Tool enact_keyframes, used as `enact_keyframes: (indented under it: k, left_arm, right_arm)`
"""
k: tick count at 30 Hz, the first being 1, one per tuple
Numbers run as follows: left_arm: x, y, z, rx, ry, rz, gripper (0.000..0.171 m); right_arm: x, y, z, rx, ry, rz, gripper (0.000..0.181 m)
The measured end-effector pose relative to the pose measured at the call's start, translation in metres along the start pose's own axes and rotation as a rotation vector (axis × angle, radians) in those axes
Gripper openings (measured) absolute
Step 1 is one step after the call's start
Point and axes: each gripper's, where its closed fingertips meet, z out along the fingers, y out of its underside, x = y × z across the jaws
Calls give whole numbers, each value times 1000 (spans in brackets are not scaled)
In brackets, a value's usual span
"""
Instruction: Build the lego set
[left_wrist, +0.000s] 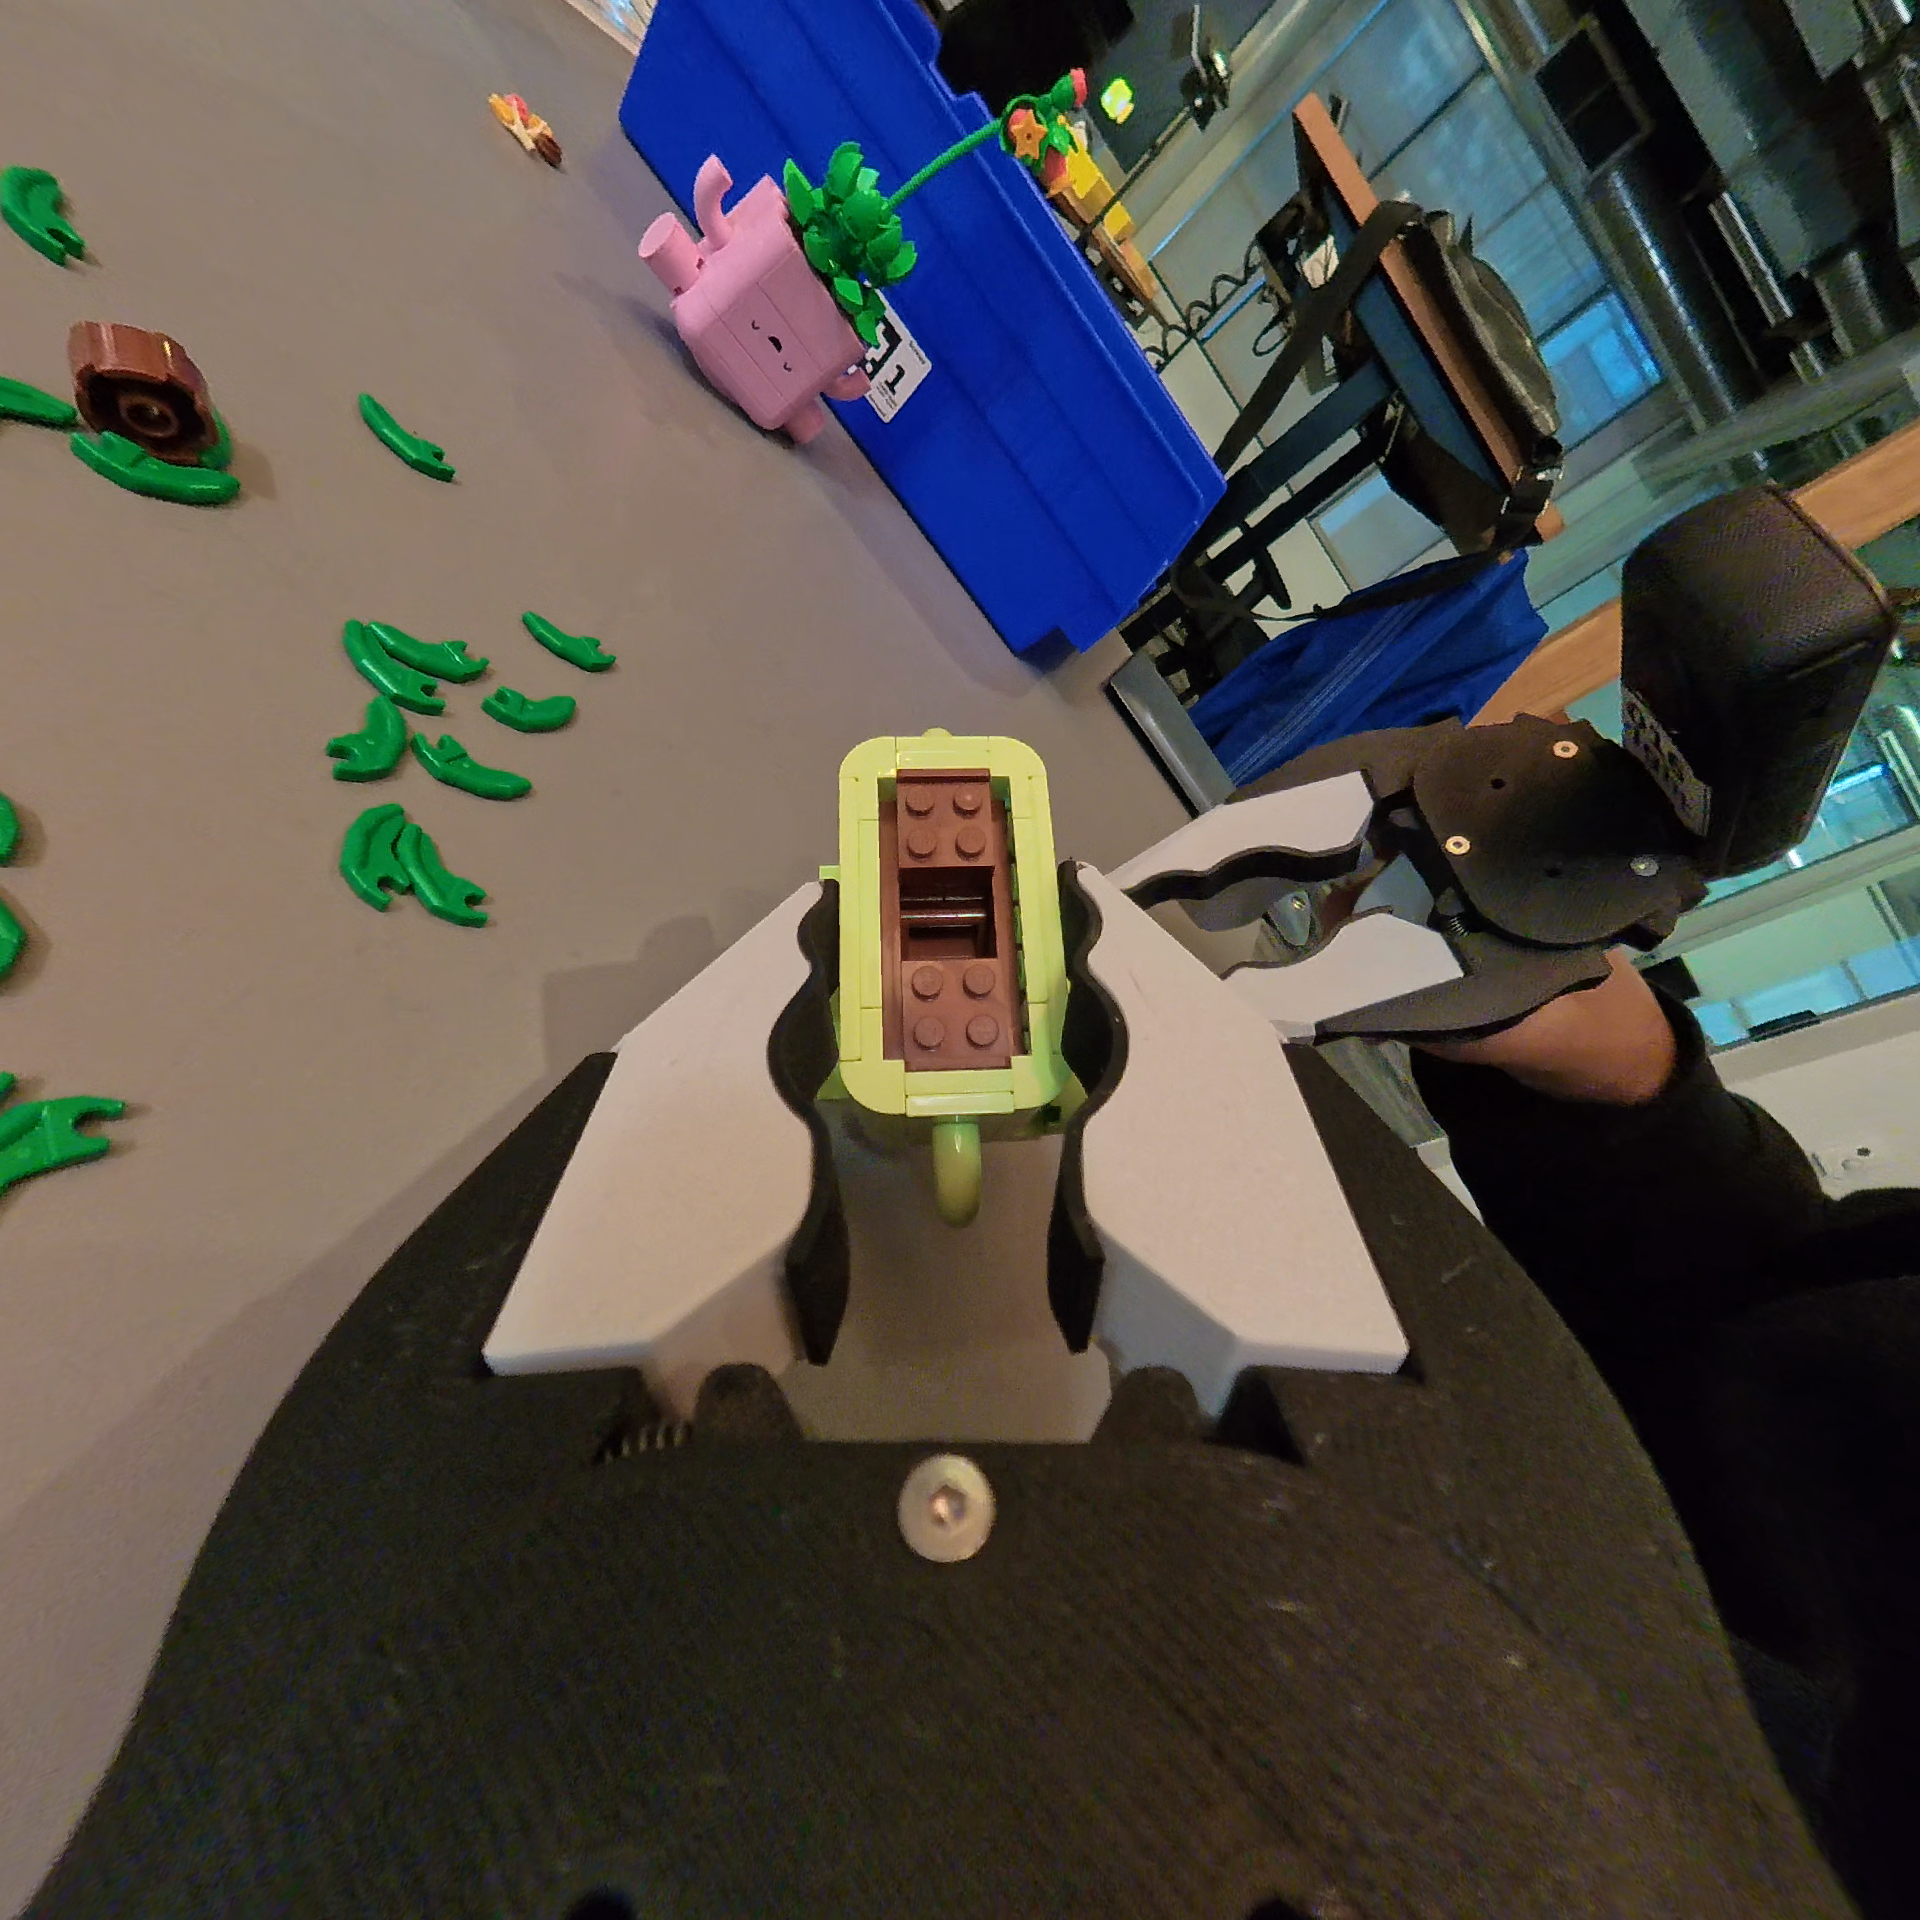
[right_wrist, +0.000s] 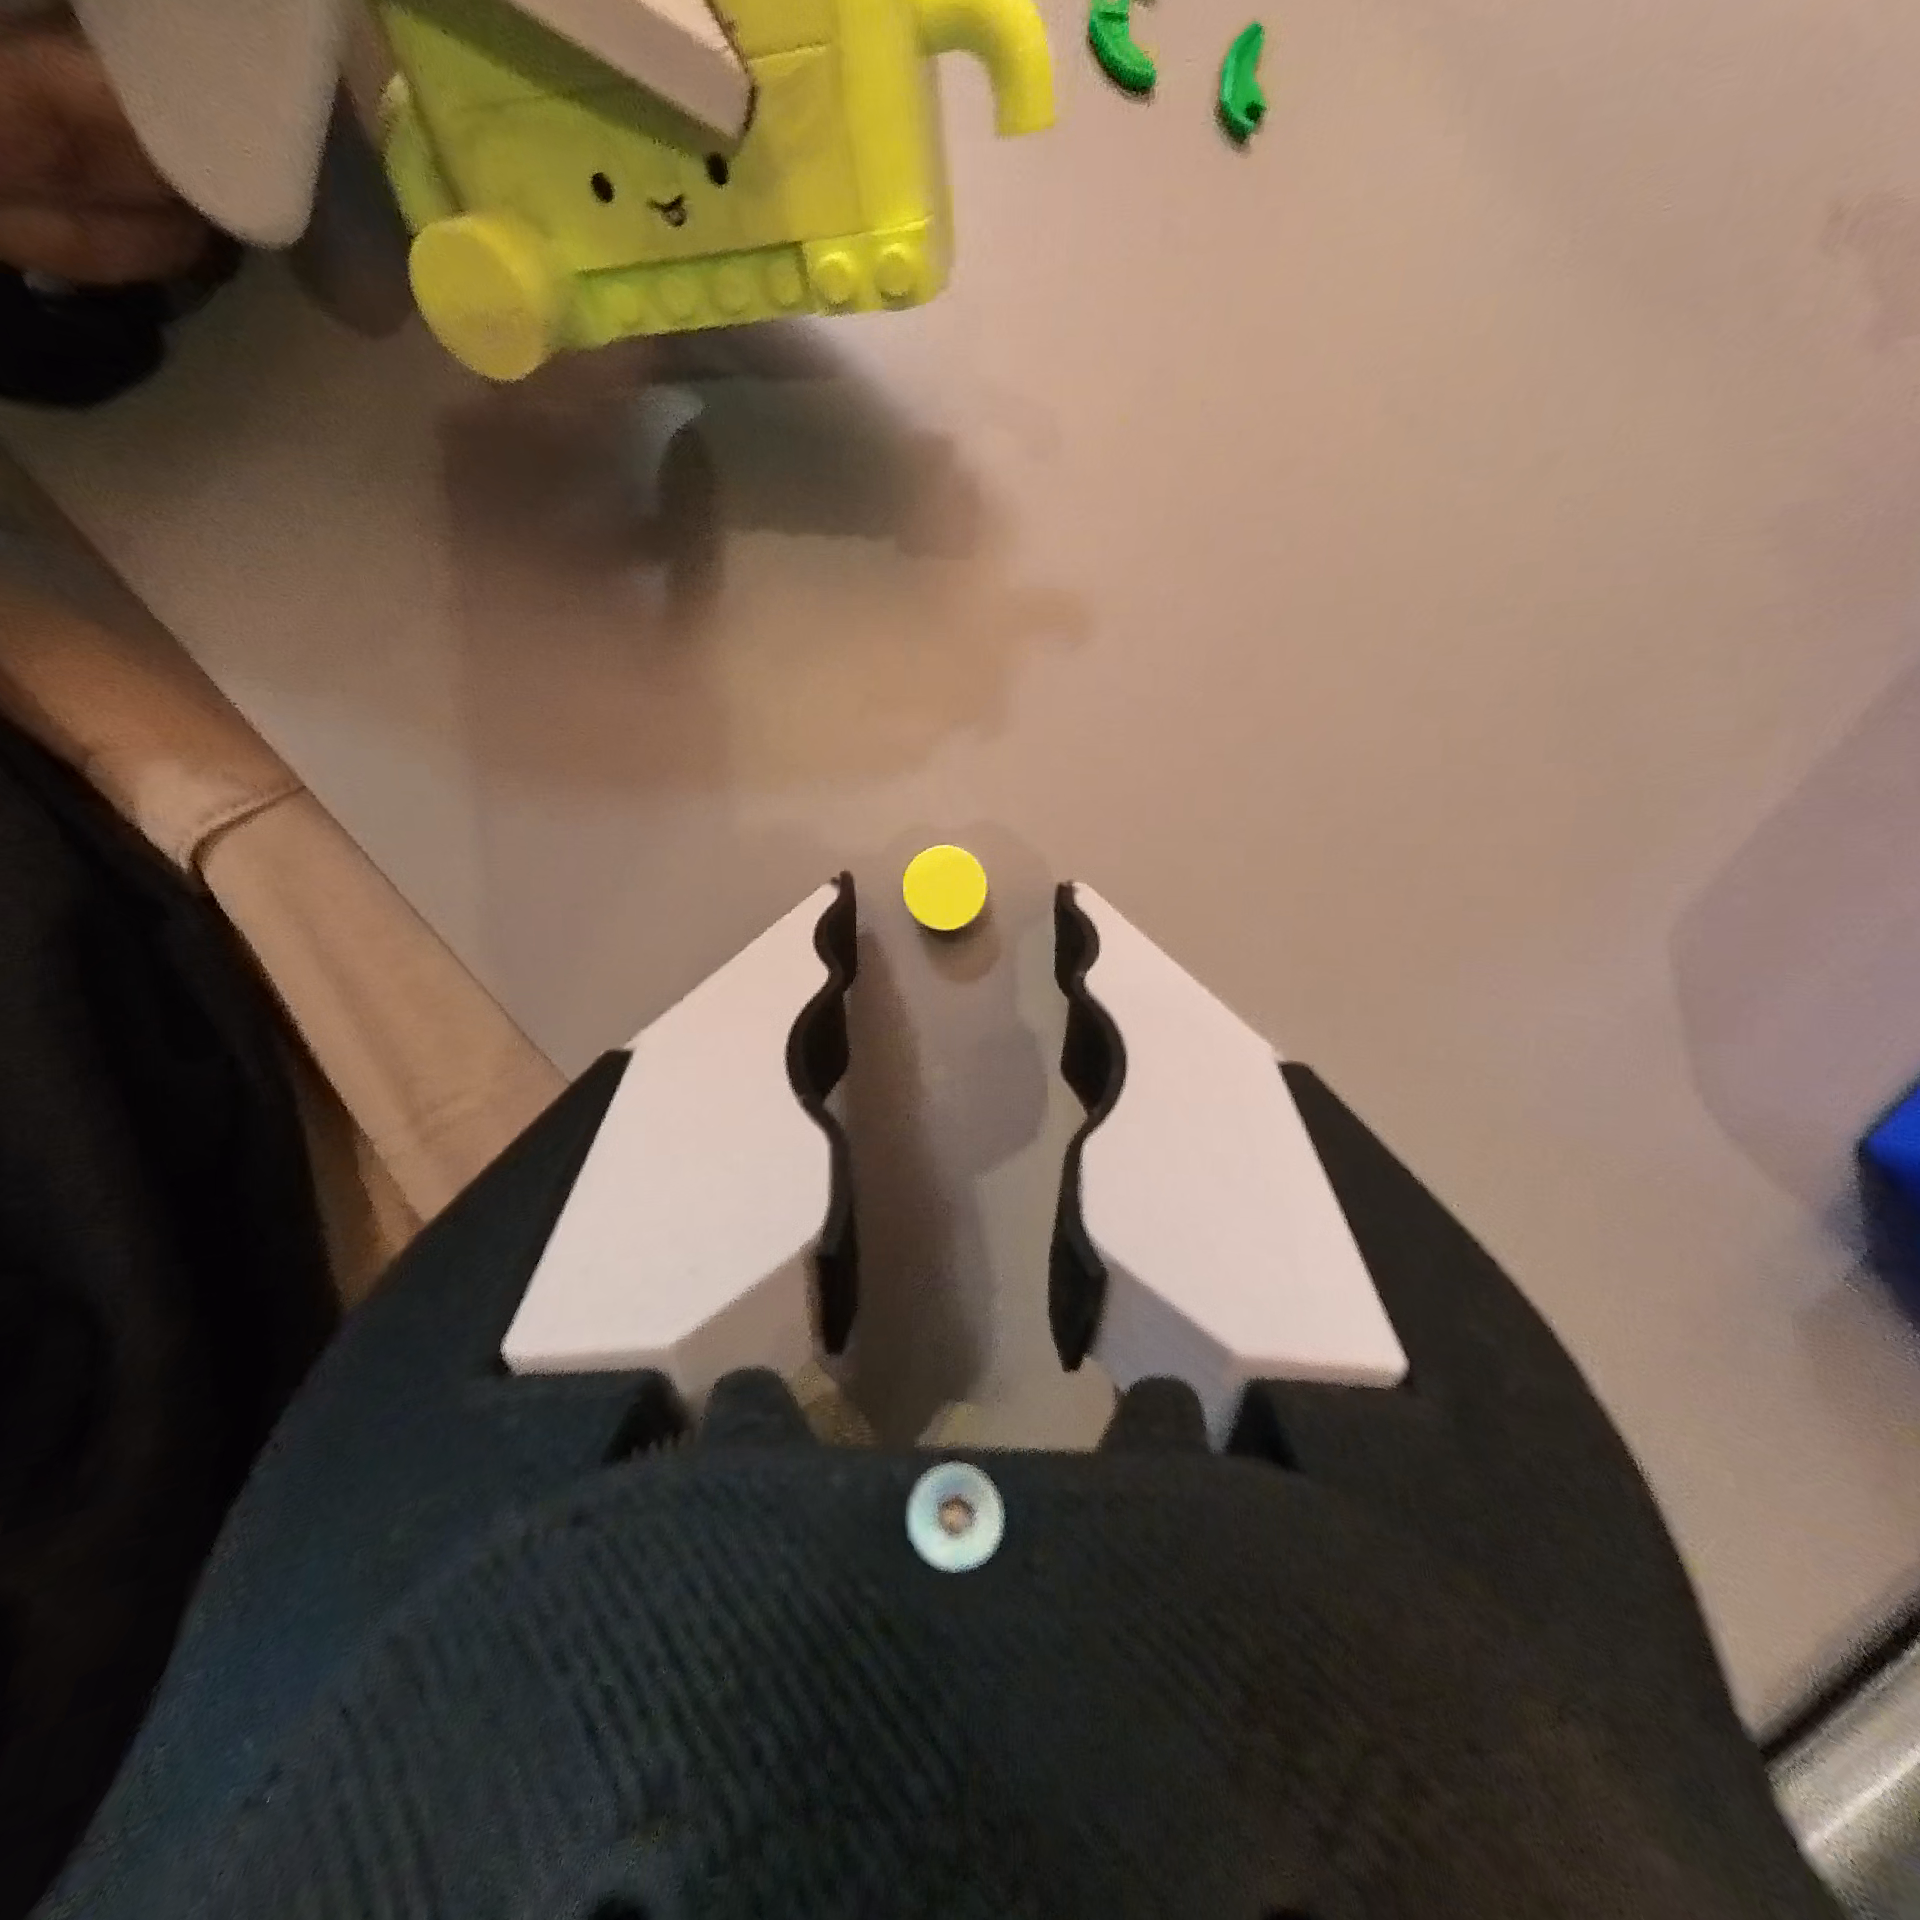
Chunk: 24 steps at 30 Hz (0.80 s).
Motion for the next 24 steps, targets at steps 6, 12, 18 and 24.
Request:
enact_keyframes:
  k: [6, 12, 18, 24]
  left_arm:
    - [0, 0, 0, 0, 3, 0, 39]
    - [0, 0, 0, 0, 1, 0, 39]
    - [0, 0, 0, -3, 0, -1, 39]
    - [0, 1, 0, -4, 1, -2, 39]
  right_arm:
    - [7, 12, 4, -54, 32, 4, 32]
    - [17, 11, -1, -38, 55, 13, 27]
    - [6, 1, -7, 6, -23, 47, 28]
    - [7, -4, -5, 21, -40, 135, 27]
